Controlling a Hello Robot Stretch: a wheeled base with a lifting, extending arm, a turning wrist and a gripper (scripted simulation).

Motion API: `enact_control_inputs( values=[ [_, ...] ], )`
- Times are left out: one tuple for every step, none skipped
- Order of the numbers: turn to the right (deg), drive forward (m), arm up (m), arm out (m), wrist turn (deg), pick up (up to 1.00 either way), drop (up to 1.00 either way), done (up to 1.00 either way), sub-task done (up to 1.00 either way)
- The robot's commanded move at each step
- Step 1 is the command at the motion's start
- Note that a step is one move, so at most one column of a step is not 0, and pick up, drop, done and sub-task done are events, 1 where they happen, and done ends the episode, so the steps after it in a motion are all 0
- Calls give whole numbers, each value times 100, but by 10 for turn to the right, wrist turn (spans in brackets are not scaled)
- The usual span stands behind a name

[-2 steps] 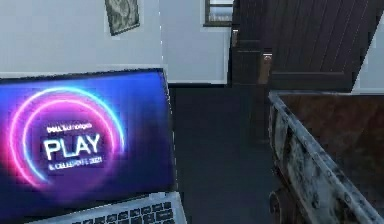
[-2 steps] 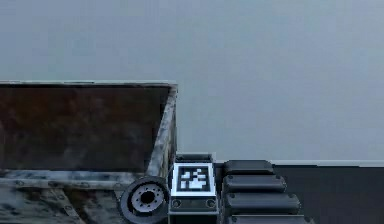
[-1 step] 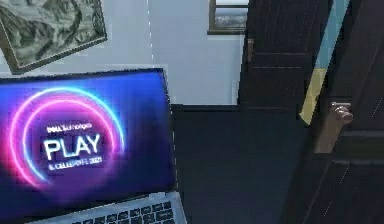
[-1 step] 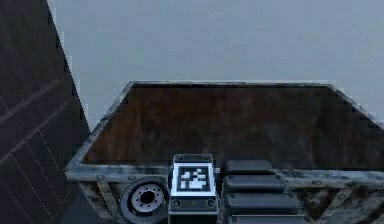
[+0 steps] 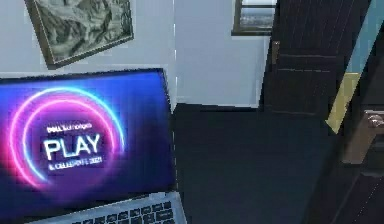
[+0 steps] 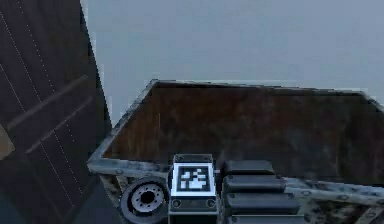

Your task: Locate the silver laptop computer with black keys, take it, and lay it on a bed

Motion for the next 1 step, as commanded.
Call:
enact_control_inputs(
  values=[
    [0, 55, 0, 0, 0, 0, 0, 0, 0]
  ],
)
